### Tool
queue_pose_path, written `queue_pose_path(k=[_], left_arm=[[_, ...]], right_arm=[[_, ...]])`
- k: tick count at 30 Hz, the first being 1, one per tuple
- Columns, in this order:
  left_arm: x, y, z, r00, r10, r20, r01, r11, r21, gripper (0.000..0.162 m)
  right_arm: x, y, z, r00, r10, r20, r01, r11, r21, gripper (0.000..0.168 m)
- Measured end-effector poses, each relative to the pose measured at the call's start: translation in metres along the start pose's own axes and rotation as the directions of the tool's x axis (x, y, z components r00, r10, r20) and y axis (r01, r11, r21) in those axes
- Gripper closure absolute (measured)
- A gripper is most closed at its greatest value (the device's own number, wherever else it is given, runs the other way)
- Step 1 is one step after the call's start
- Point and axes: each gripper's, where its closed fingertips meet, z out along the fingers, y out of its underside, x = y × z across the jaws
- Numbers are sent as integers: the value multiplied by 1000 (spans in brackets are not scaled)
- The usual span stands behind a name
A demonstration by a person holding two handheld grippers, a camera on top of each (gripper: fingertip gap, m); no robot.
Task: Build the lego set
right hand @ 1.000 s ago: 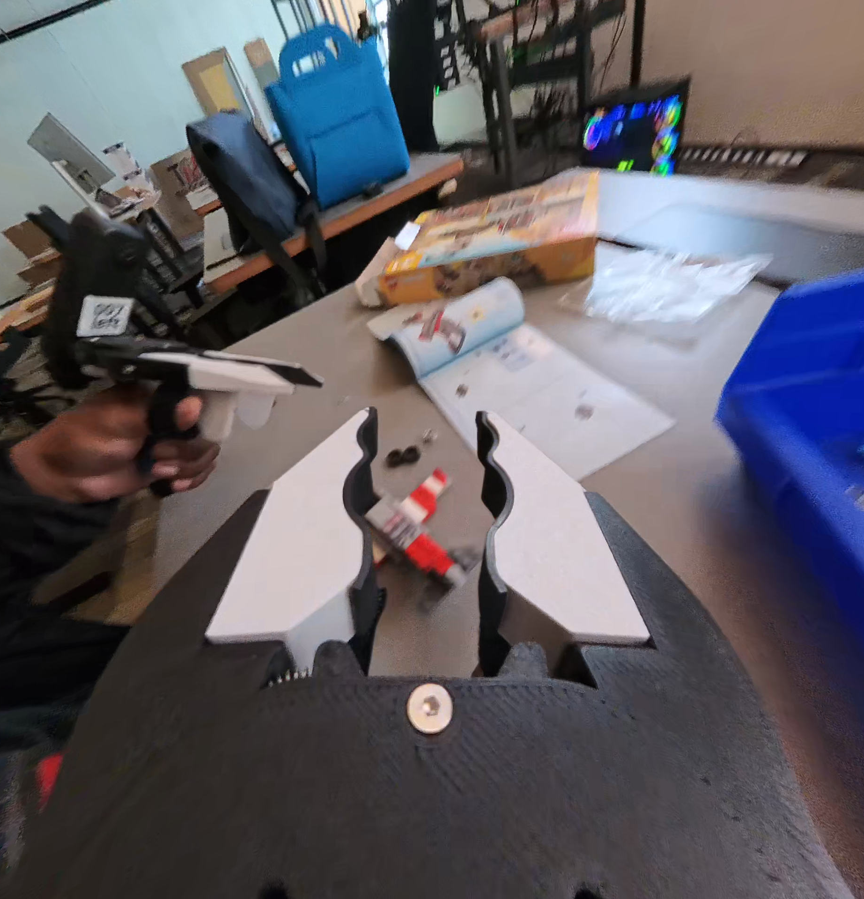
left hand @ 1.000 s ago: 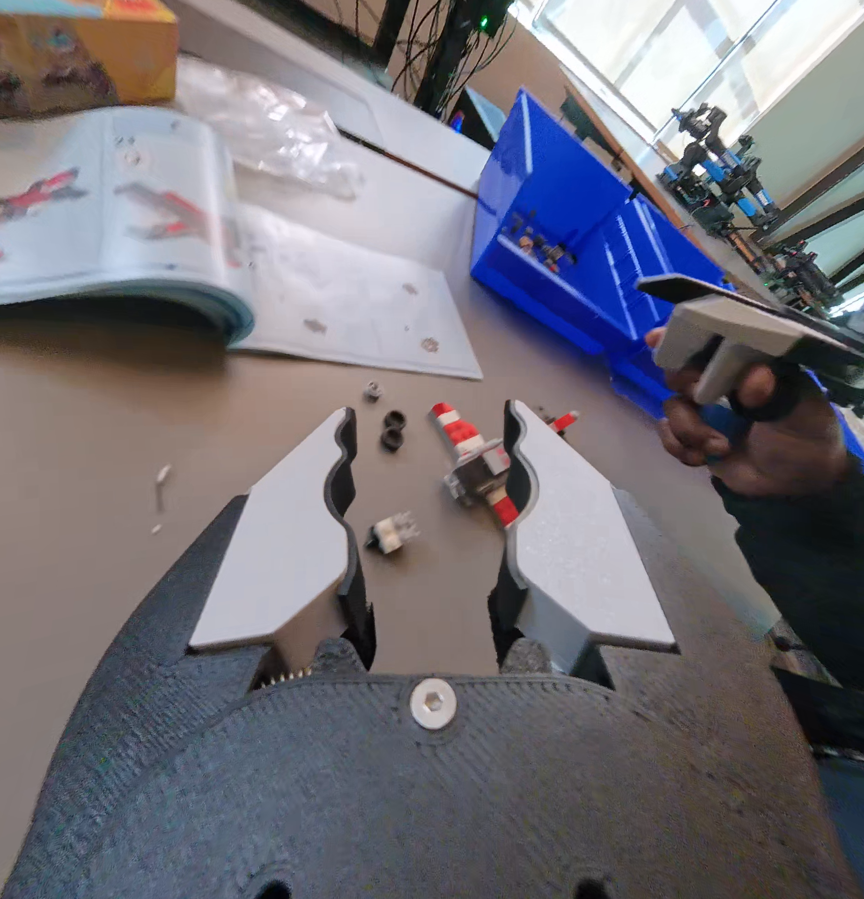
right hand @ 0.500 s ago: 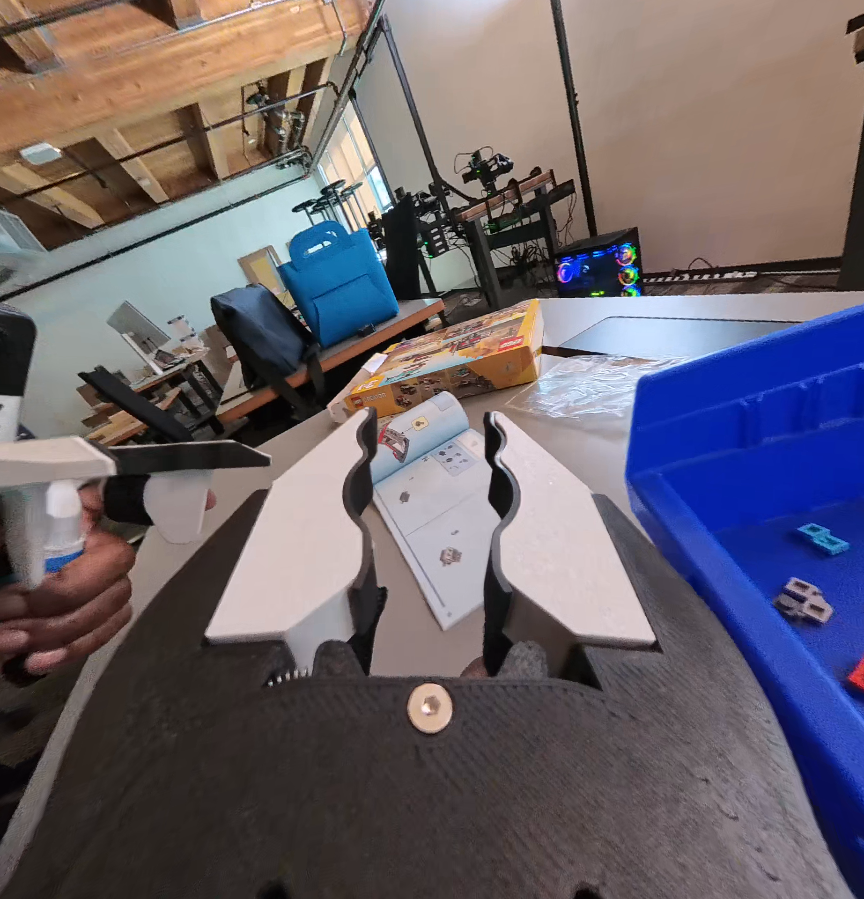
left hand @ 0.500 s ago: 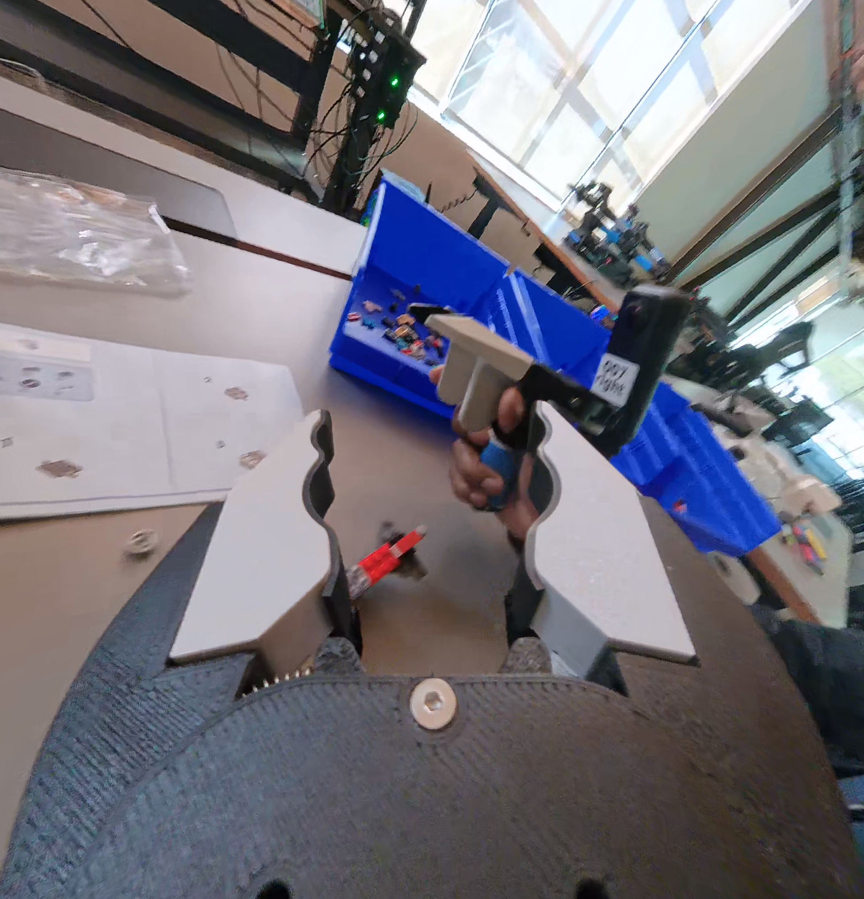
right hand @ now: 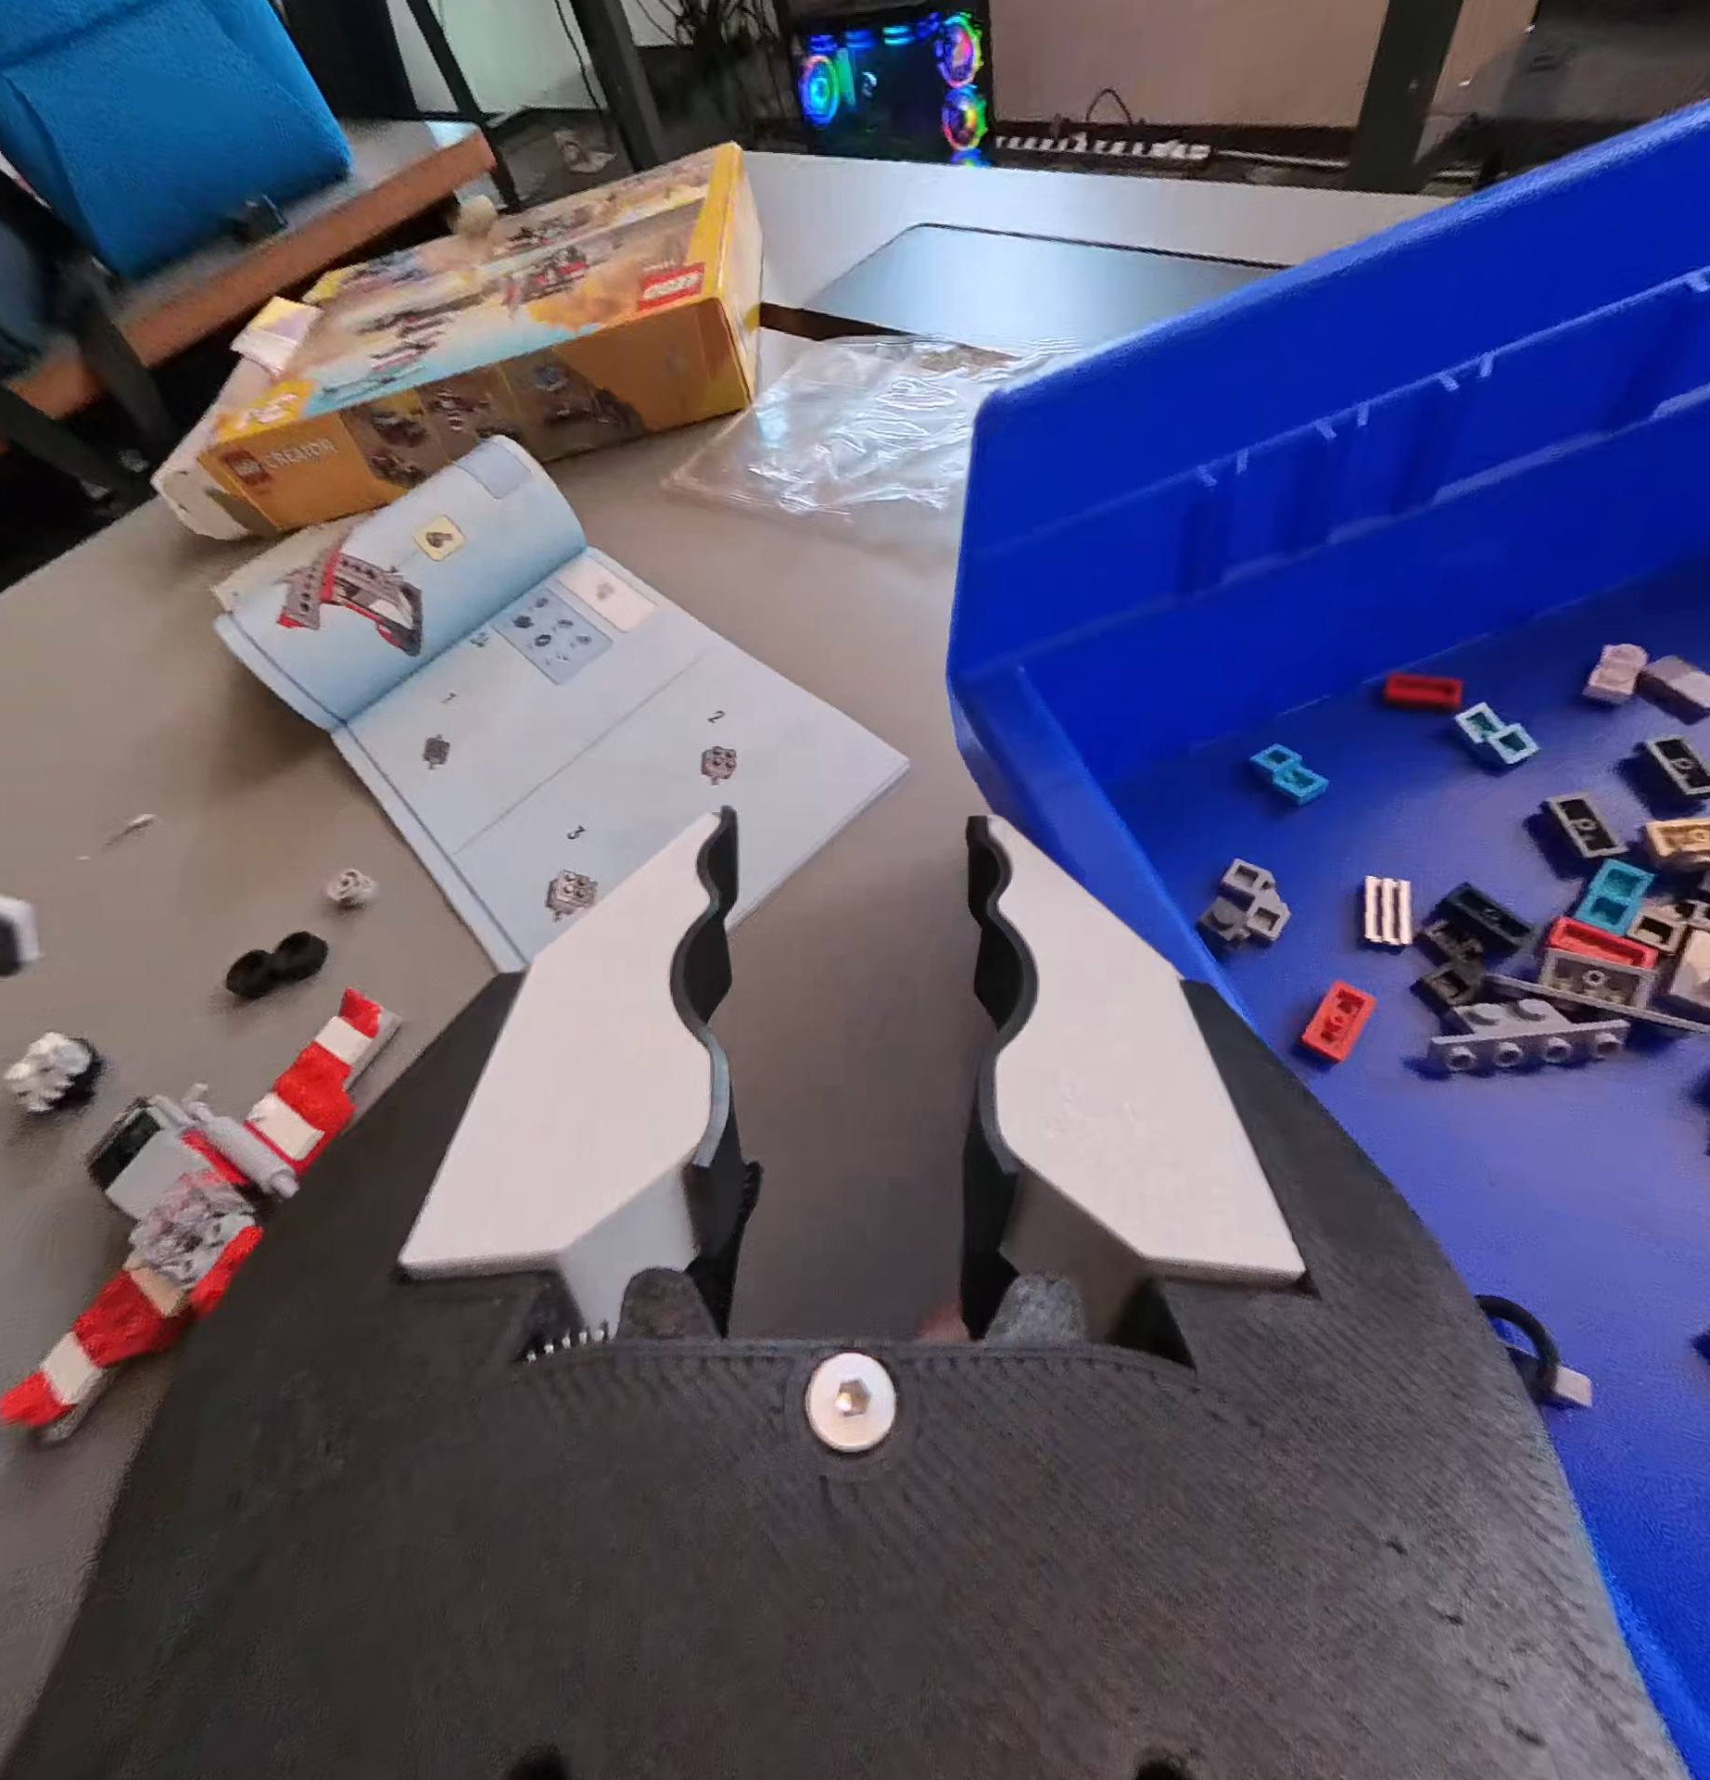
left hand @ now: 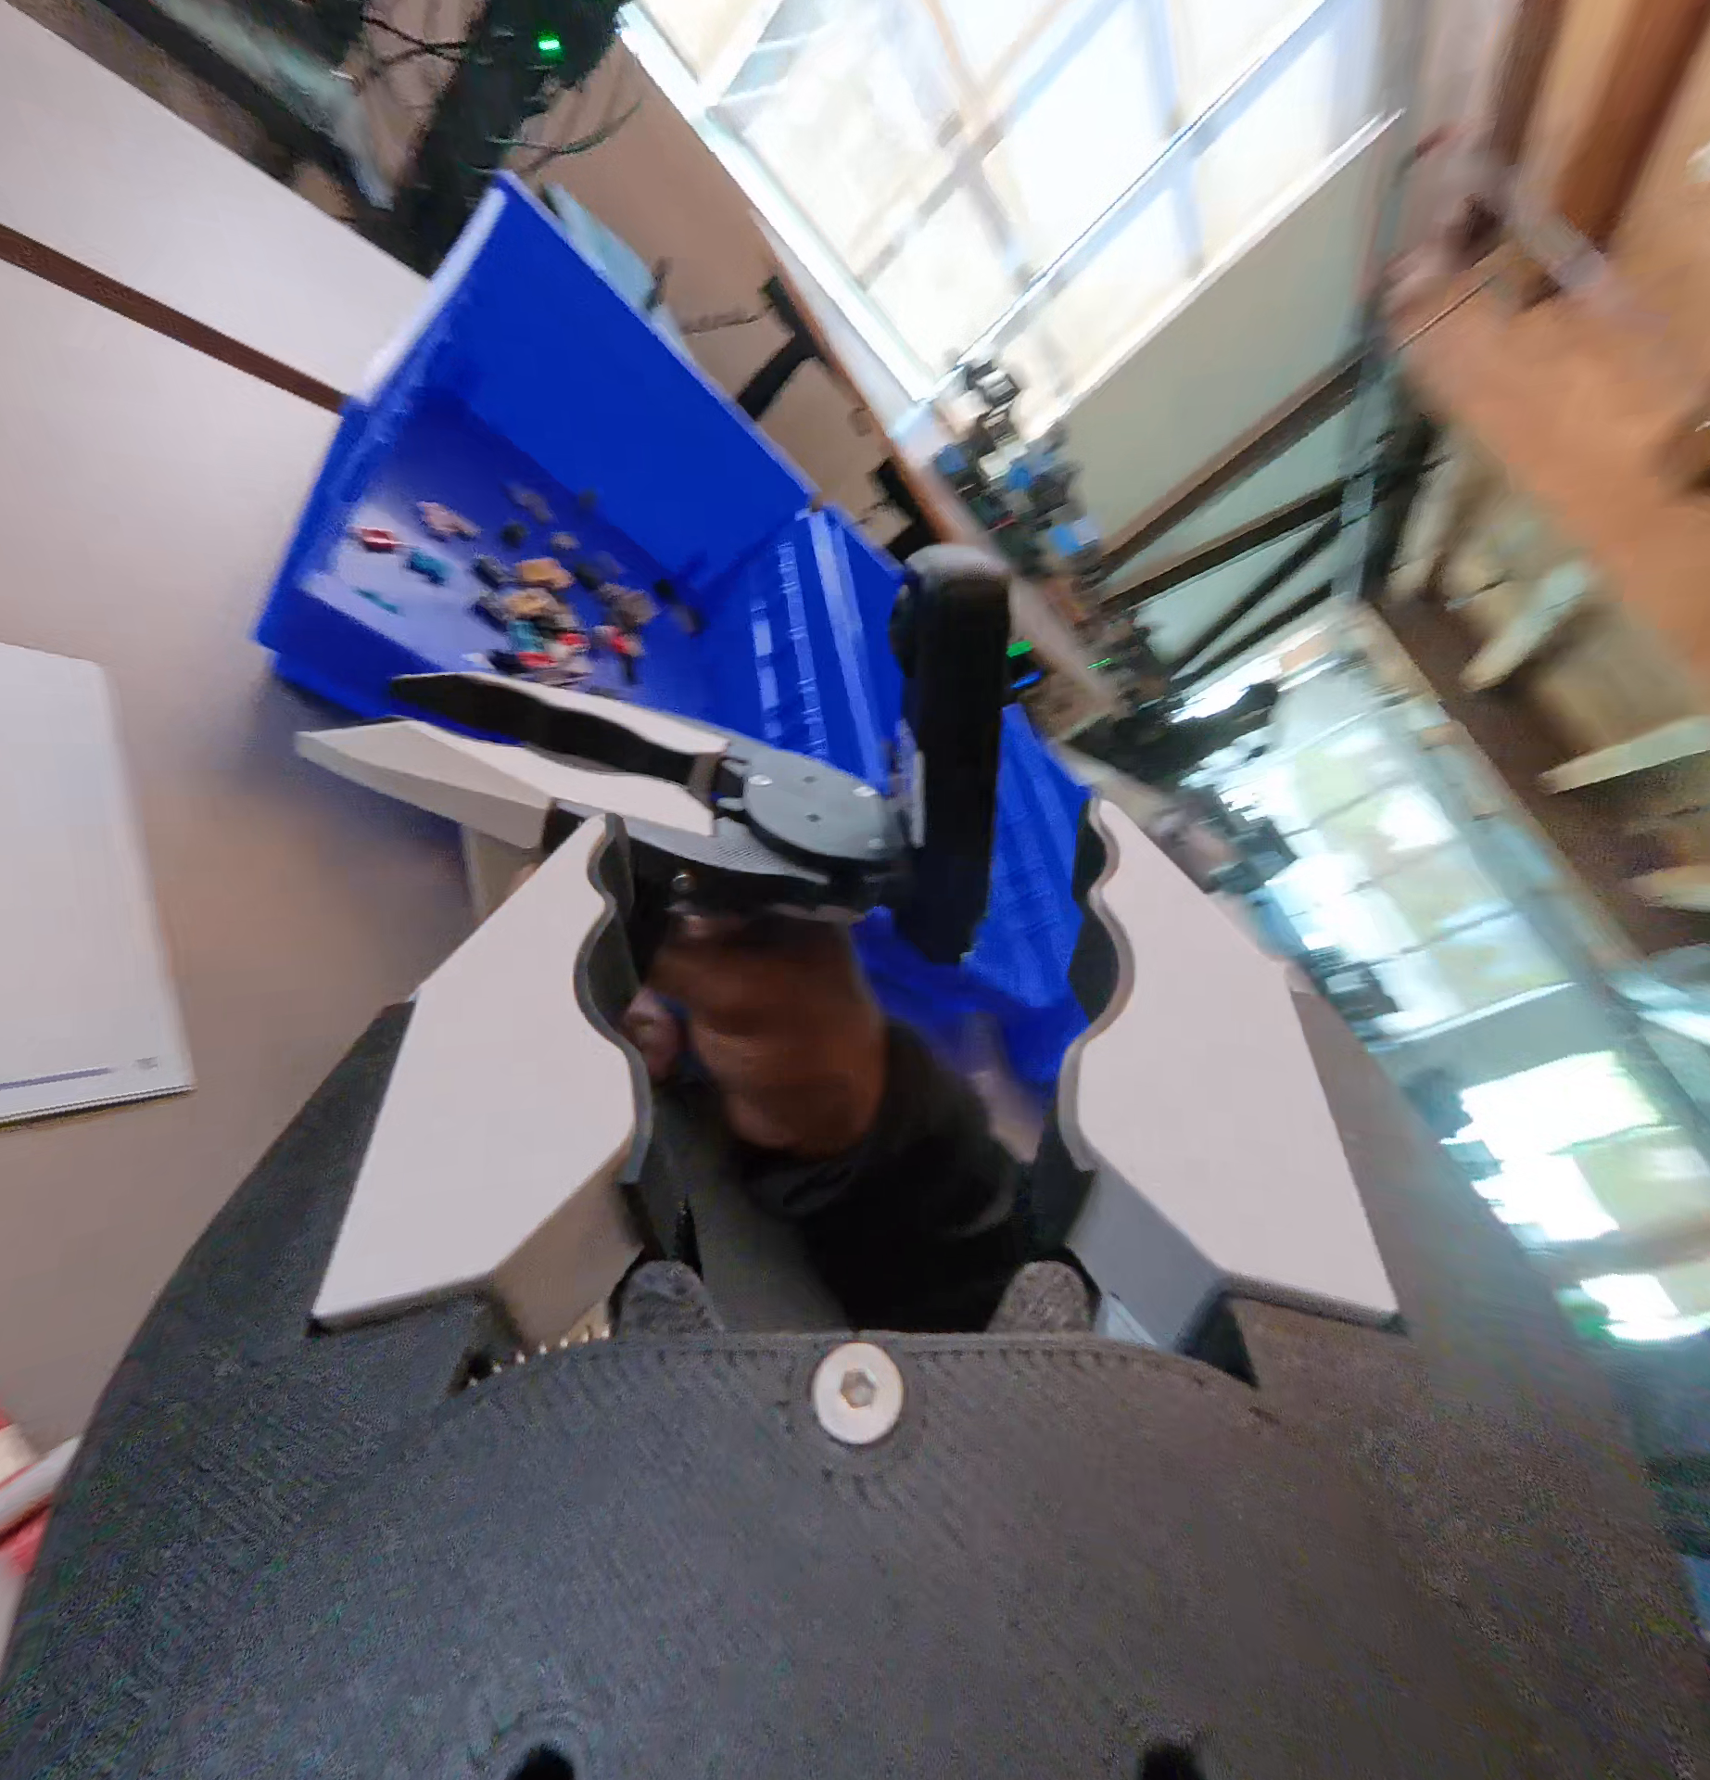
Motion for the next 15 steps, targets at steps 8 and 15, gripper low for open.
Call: queue_pose_path(k=[8, 15], left_arm=[[-6, 6, 12, 853, 387, 351, -351, 922, -165, 58], [-11, 28, 14, 836, 380, 395, -314, 923, -222, 55]], right_arm=[[7, 10, 9, 962, -179, -205, 161, 982, -103, 119], [9, 15, 11, 944, -226, -240, 193, 969, -152, 119]])
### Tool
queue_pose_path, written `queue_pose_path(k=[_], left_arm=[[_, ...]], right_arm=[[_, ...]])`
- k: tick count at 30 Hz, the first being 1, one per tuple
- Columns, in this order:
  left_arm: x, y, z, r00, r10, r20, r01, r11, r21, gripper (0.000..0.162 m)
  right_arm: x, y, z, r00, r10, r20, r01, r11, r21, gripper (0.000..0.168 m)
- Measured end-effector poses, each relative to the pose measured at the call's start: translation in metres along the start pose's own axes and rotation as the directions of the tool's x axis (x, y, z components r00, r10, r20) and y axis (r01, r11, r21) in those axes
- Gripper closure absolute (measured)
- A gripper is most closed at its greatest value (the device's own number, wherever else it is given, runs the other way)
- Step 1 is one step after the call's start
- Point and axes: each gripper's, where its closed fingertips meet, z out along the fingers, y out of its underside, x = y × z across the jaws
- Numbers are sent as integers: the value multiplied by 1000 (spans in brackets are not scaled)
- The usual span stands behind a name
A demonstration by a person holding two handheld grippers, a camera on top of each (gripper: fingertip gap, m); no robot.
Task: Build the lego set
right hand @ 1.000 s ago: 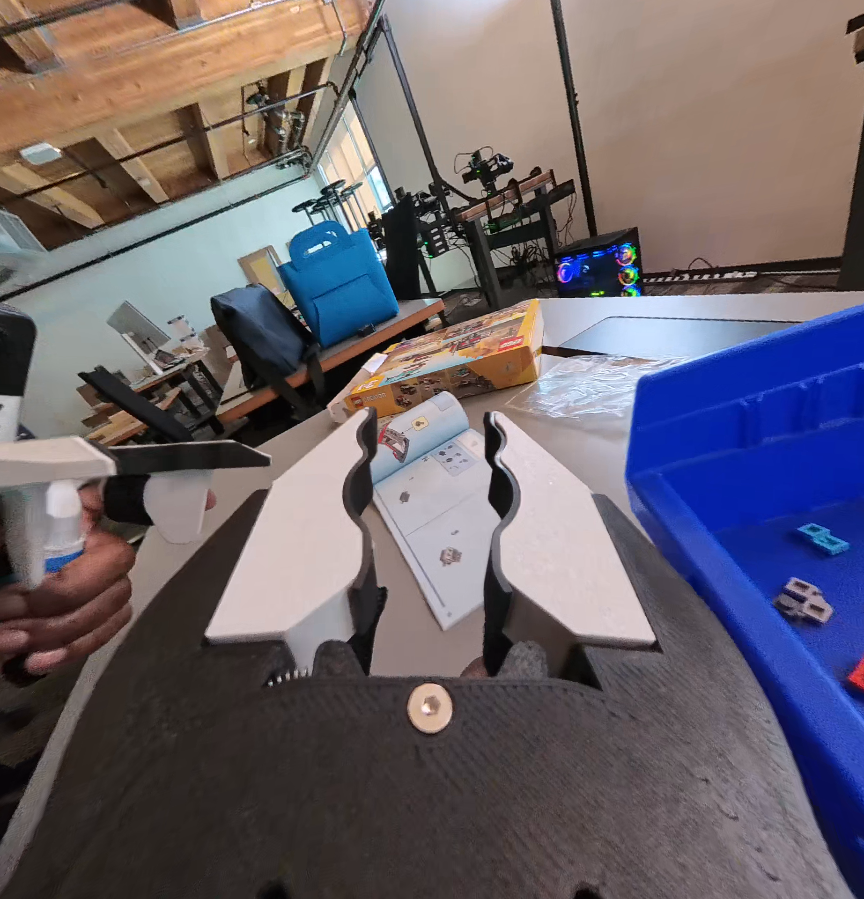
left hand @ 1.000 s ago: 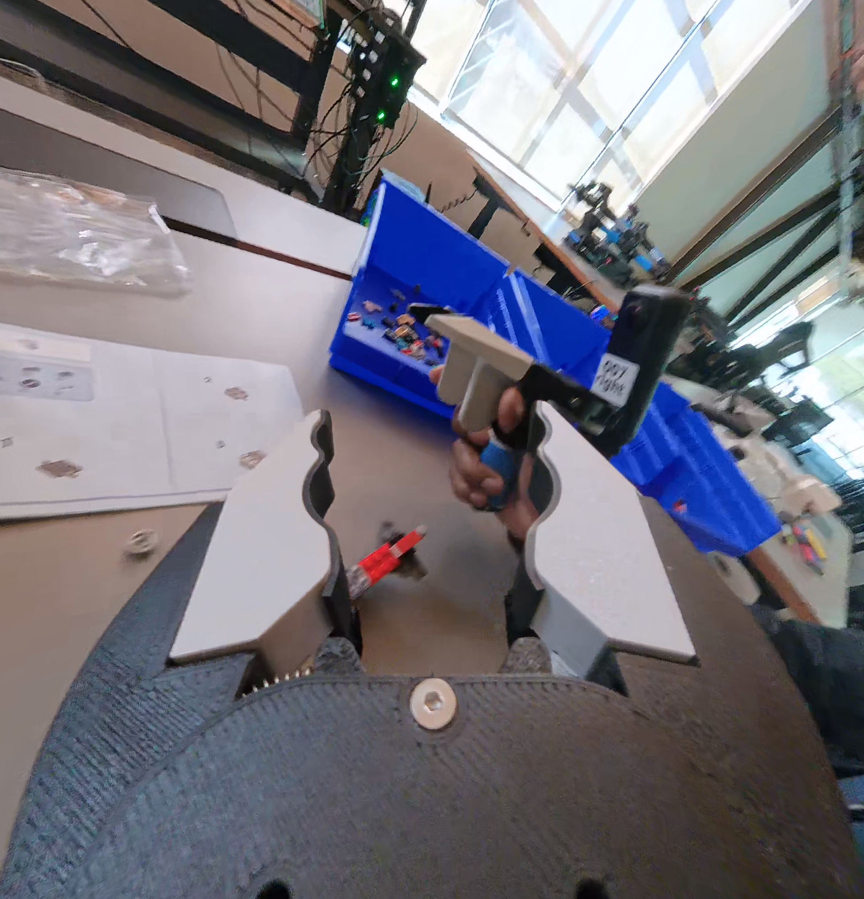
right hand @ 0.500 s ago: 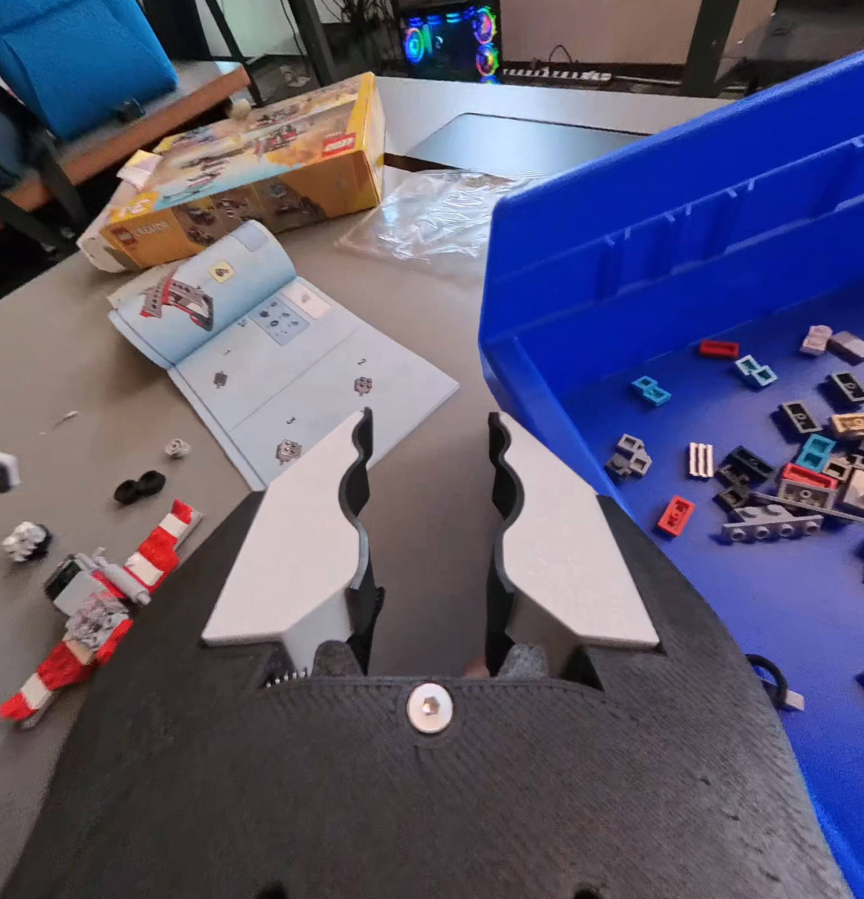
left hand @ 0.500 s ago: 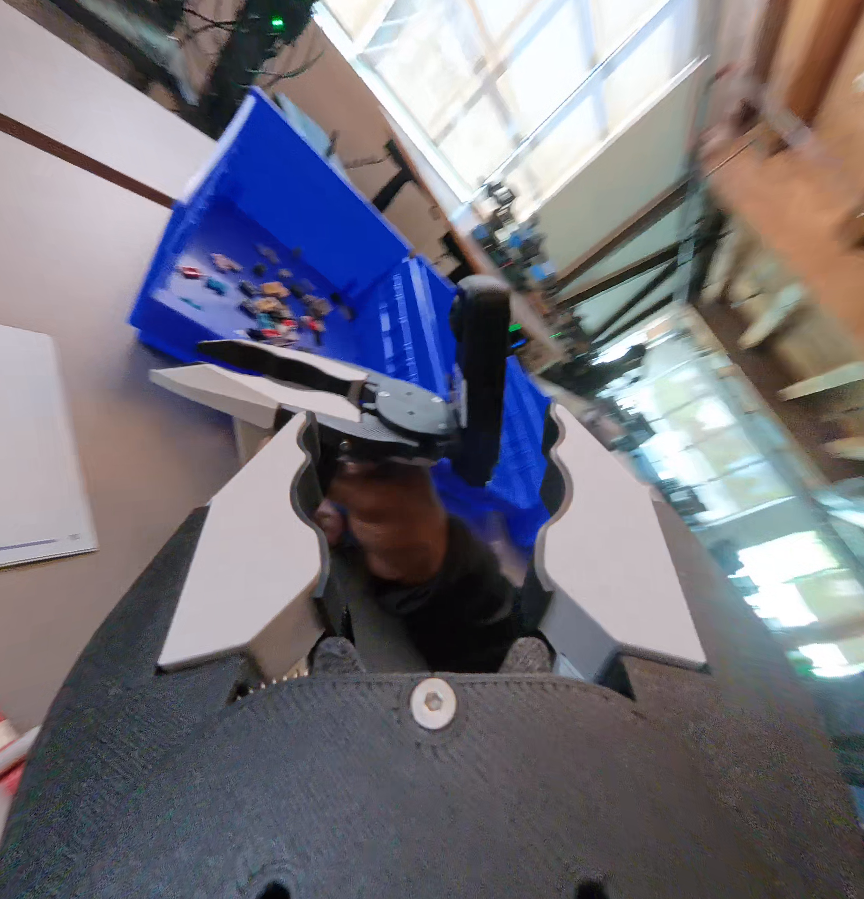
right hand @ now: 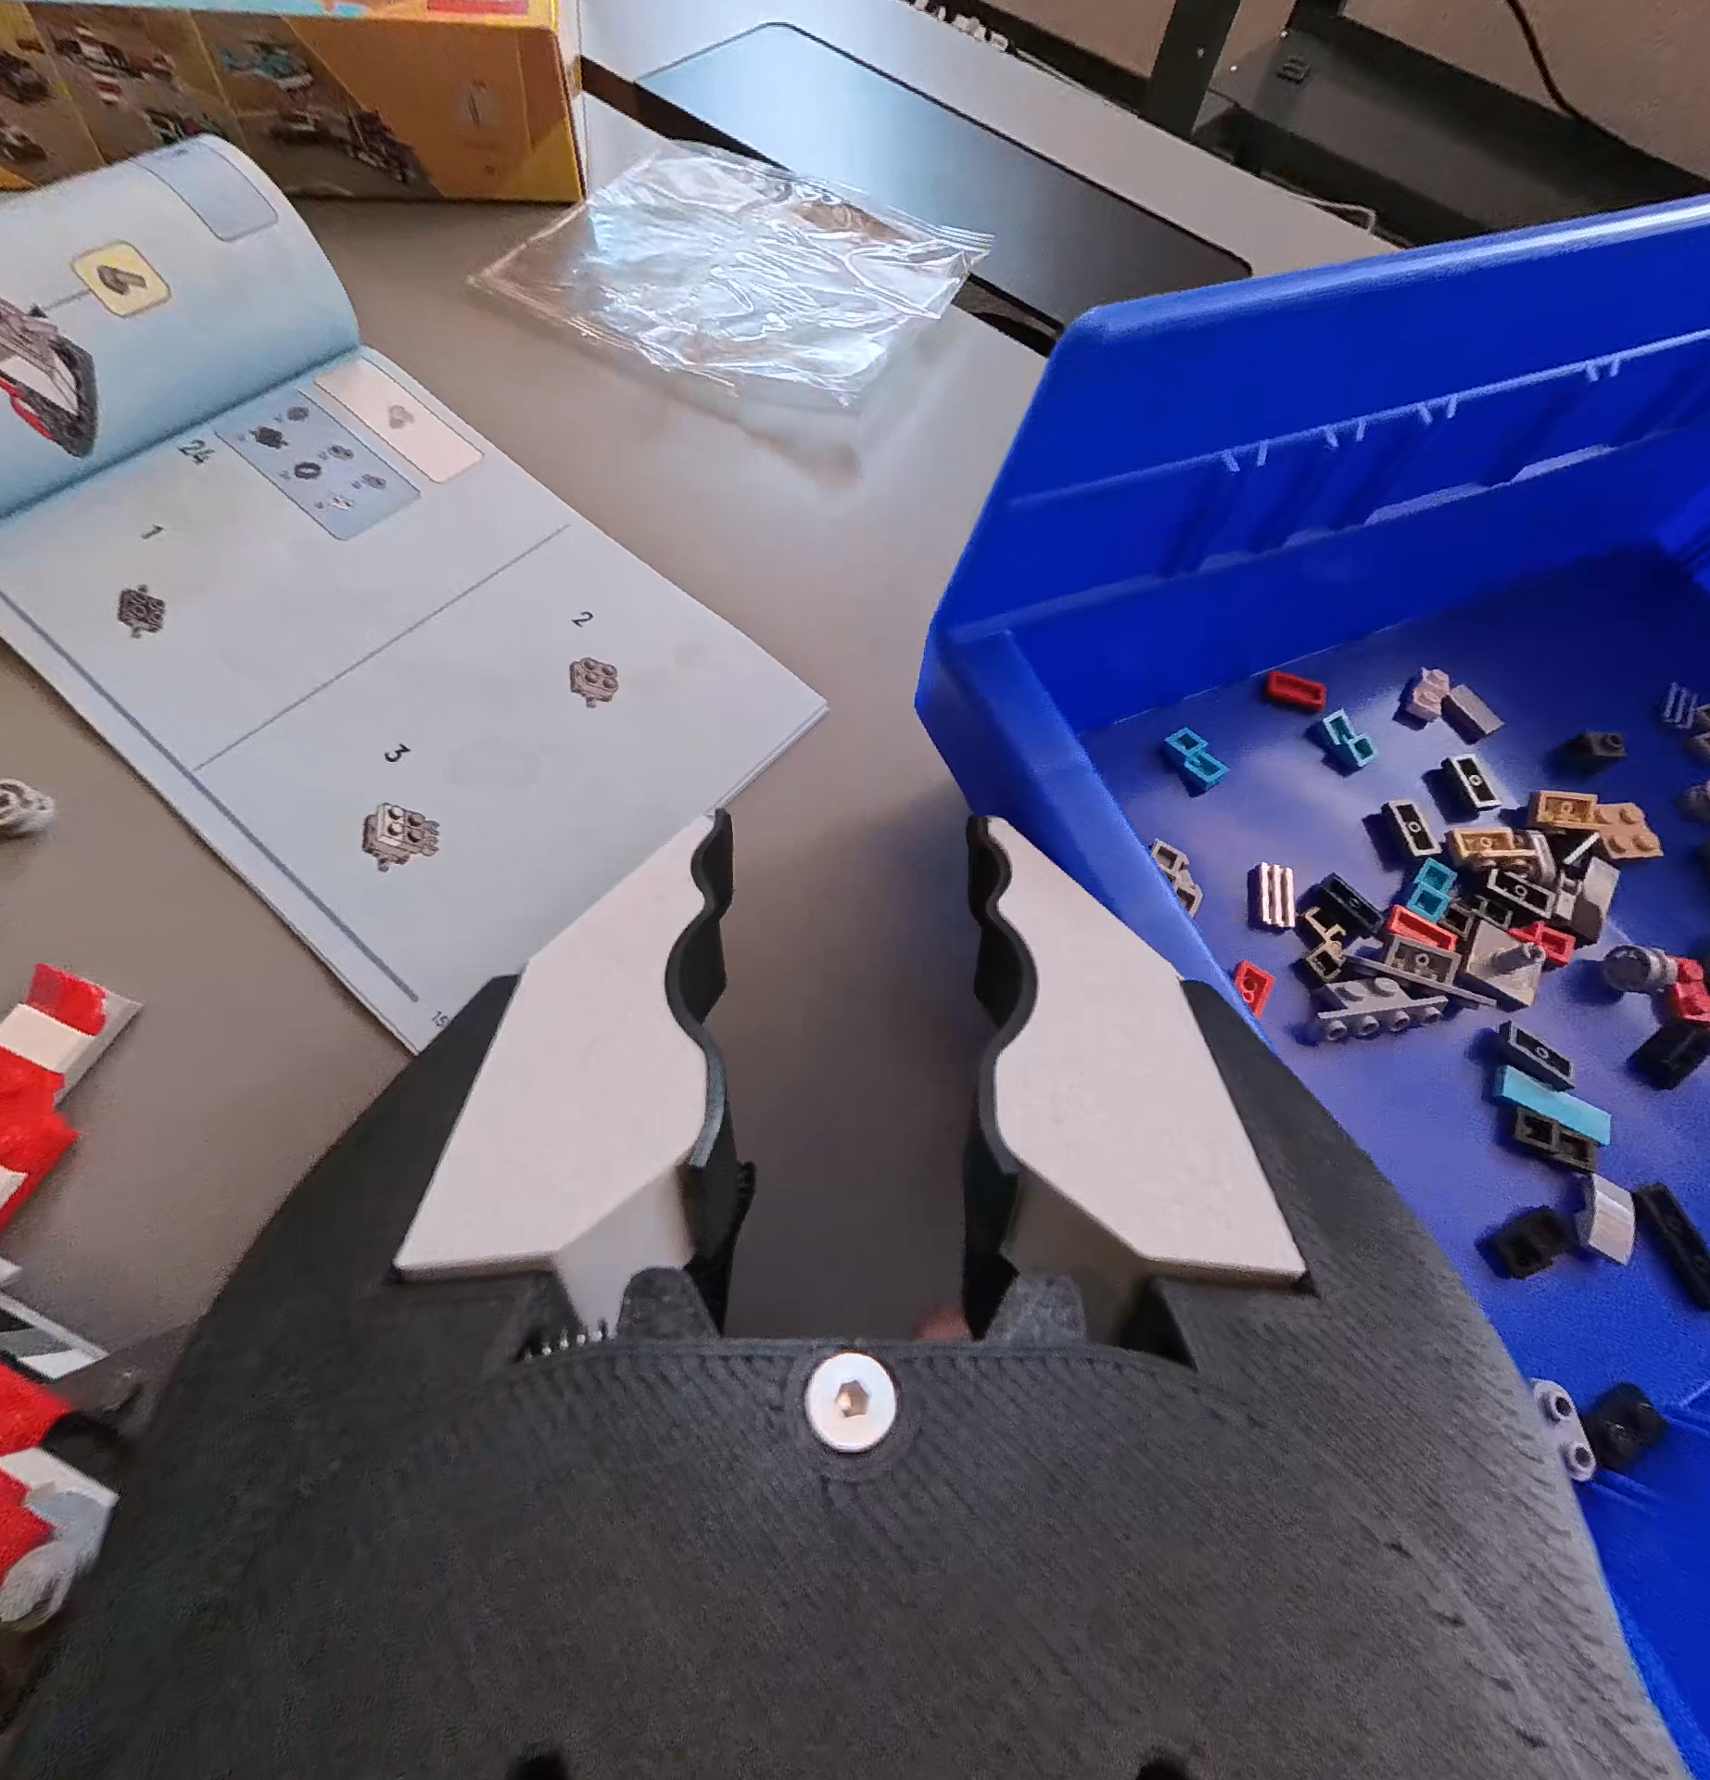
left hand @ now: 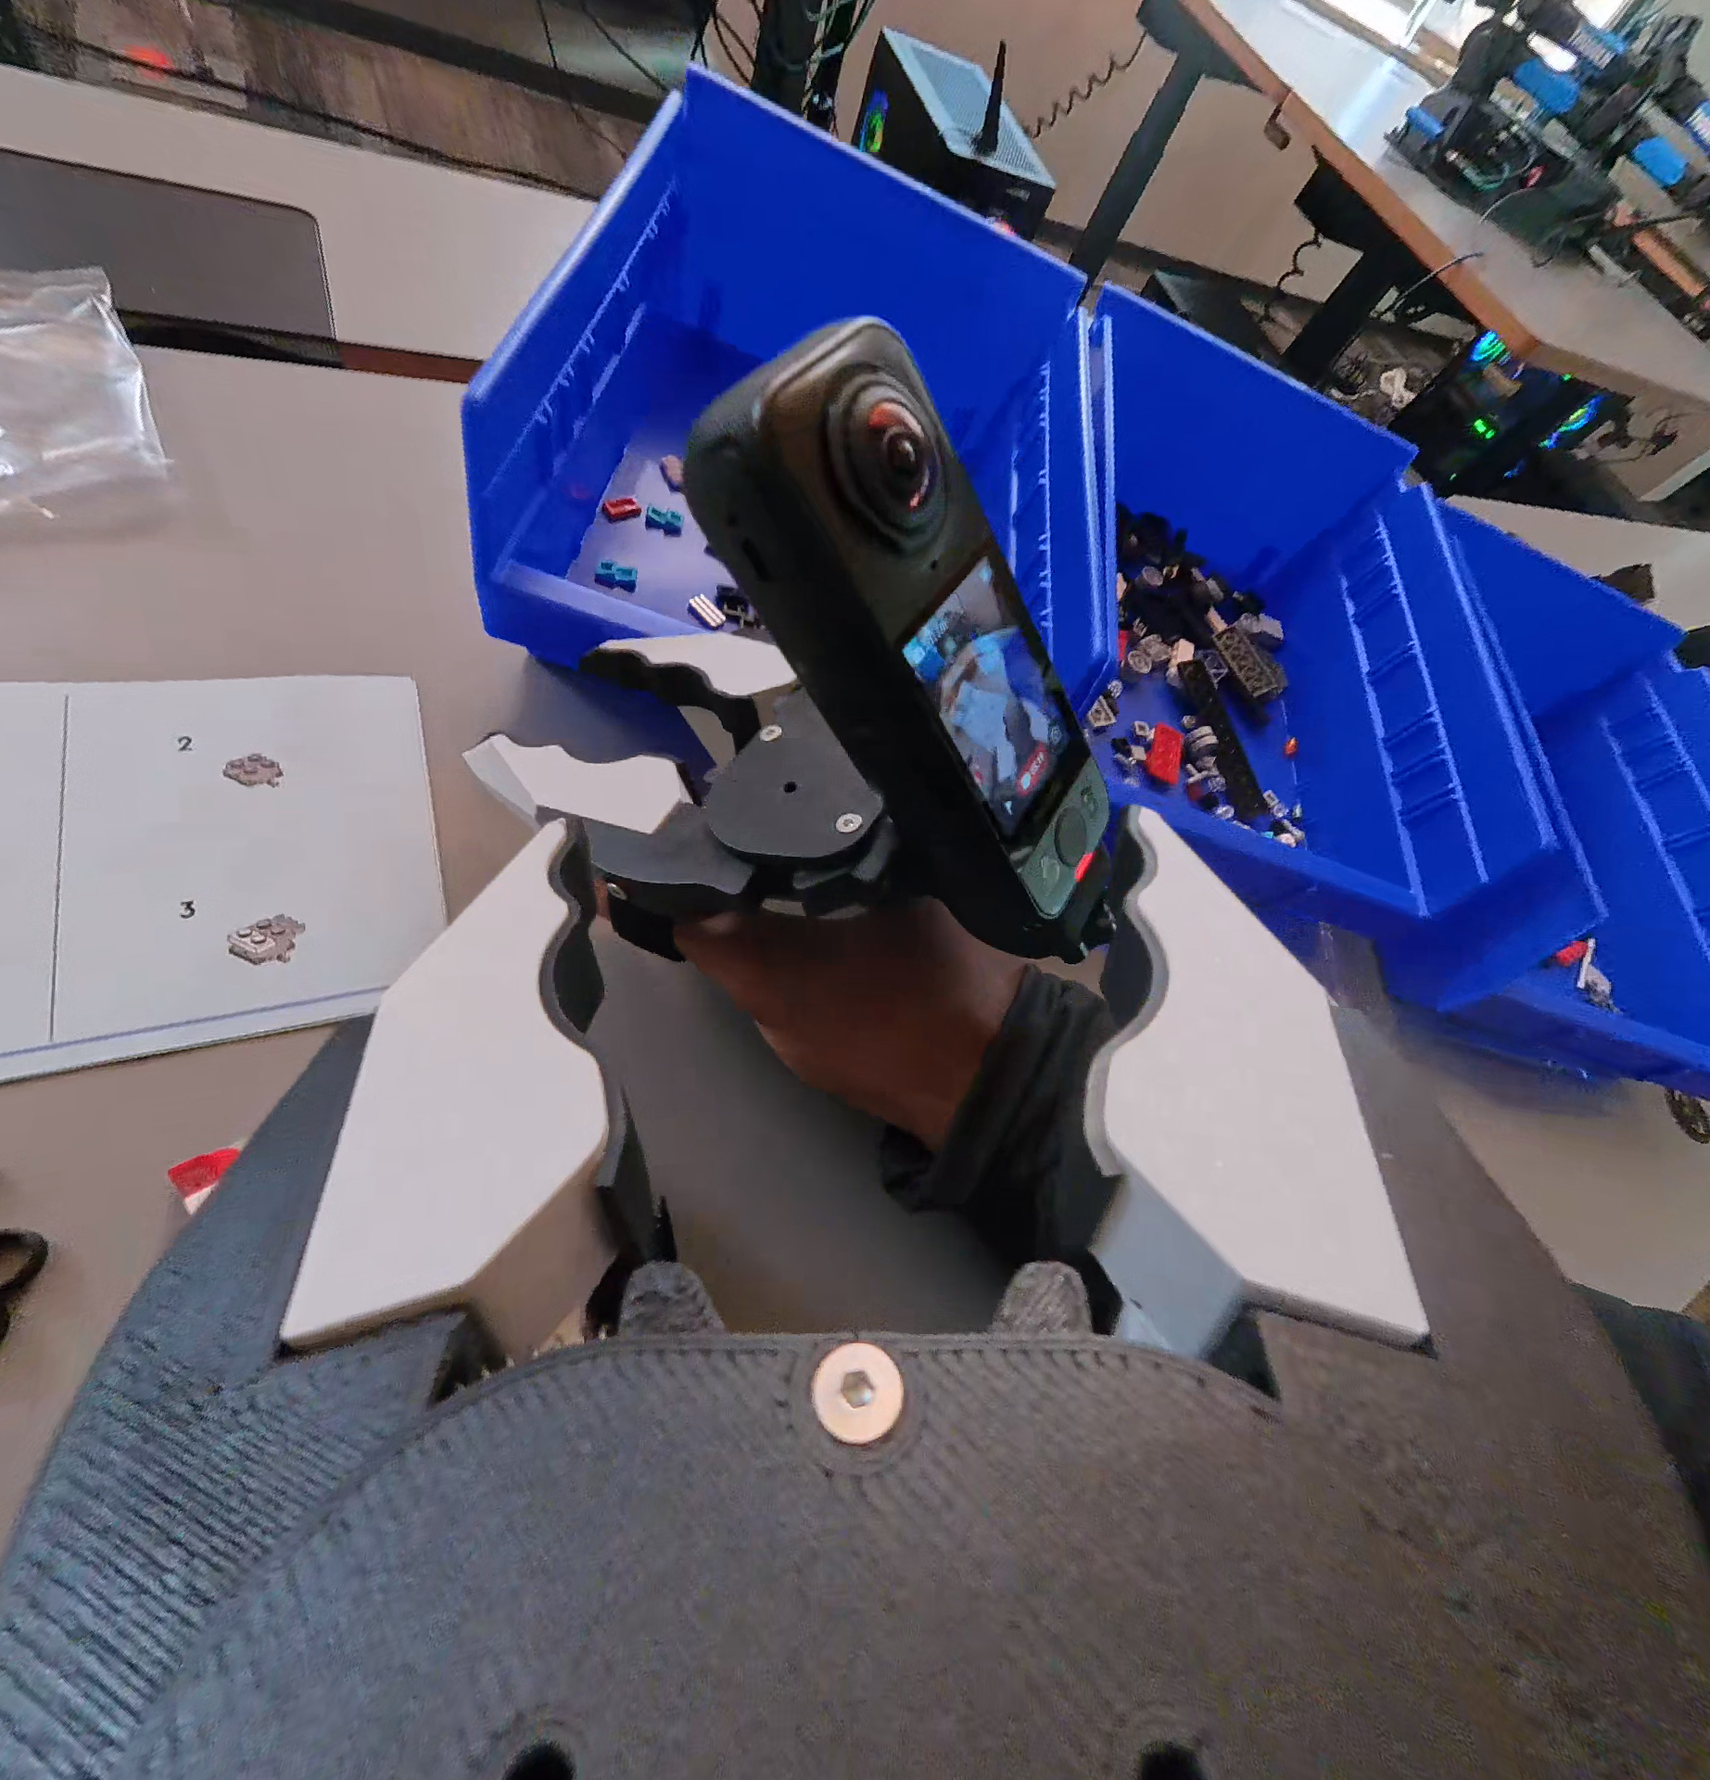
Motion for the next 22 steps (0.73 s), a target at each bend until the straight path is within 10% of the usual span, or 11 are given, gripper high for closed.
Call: queue_pose_path(k=[22], left_arm=[[-17, 14, 0, 998, -4, 62, 9, 997, -76, 47]], right_arm=[[-8, -2, 1, 998, -62, -29, 61, 998, -8, 120]])
